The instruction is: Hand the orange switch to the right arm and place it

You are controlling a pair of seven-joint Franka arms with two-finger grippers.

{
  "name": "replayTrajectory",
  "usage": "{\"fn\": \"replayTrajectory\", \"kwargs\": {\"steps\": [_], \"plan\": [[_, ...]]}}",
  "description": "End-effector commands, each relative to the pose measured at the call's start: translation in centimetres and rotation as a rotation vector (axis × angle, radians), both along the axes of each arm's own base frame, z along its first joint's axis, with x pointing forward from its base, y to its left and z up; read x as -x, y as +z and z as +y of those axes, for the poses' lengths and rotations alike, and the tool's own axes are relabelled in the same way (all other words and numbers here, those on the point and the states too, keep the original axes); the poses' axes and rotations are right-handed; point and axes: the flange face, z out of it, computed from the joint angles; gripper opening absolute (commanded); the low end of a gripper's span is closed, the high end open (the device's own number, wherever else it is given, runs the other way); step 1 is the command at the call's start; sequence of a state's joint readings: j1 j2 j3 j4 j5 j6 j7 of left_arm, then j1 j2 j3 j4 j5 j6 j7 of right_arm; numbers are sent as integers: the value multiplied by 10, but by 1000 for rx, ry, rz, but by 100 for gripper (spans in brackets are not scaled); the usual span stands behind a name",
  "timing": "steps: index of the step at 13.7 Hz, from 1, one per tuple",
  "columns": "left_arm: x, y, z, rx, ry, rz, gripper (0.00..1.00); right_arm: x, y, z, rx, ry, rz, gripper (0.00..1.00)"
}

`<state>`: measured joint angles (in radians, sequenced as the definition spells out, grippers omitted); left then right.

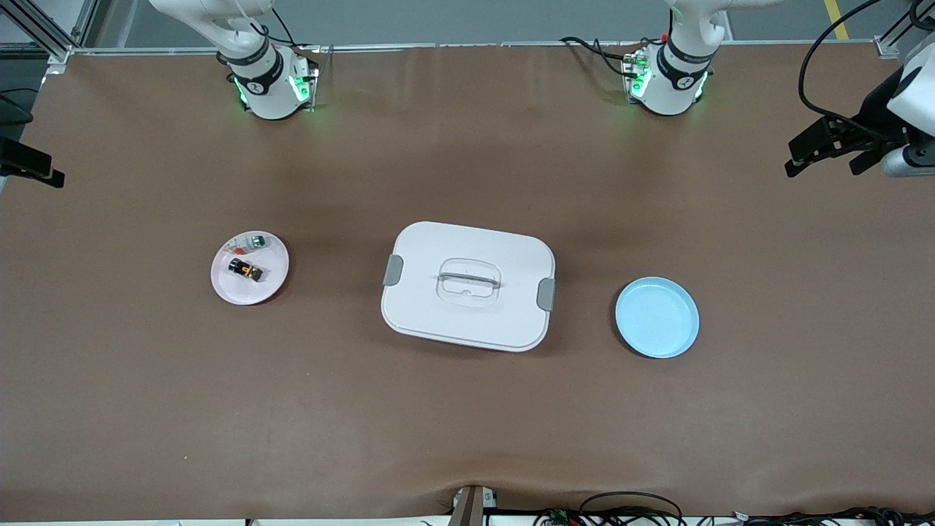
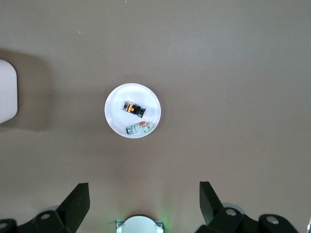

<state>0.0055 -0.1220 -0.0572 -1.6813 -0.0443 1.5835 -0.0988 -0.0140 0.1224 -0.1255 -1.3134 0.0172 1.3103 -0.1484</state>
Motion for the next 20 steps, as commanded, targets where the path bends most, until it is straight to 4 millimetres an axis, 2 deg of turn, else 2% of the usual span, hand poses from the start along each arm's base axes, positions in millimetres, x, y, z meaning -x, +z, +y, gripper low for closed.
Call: {"fn": "replayTrajectory", "kwargs": {"steps": [1, 8, 11, 15, 20], "plan": [[1, 4, -1, 1, -10, 5, 100, 22, -1, 3, -3, -13, -53, 100], [1, 4, -1, 1, -10, 5, 100, 19, 5, 5, 5, -9, -106, 100], [1, 4, -1, 1, -11, 5, 100, 18, 6, 12, 9, -96, -112, 100], [1, 4, -1, 1, -10, 6, 100, 17, 7, 20, 8, -82, -116, 100], [1, 4, -1, 1, -11, 5, 100, 22, 10, 21, 7, -80, -111, 100]]}}
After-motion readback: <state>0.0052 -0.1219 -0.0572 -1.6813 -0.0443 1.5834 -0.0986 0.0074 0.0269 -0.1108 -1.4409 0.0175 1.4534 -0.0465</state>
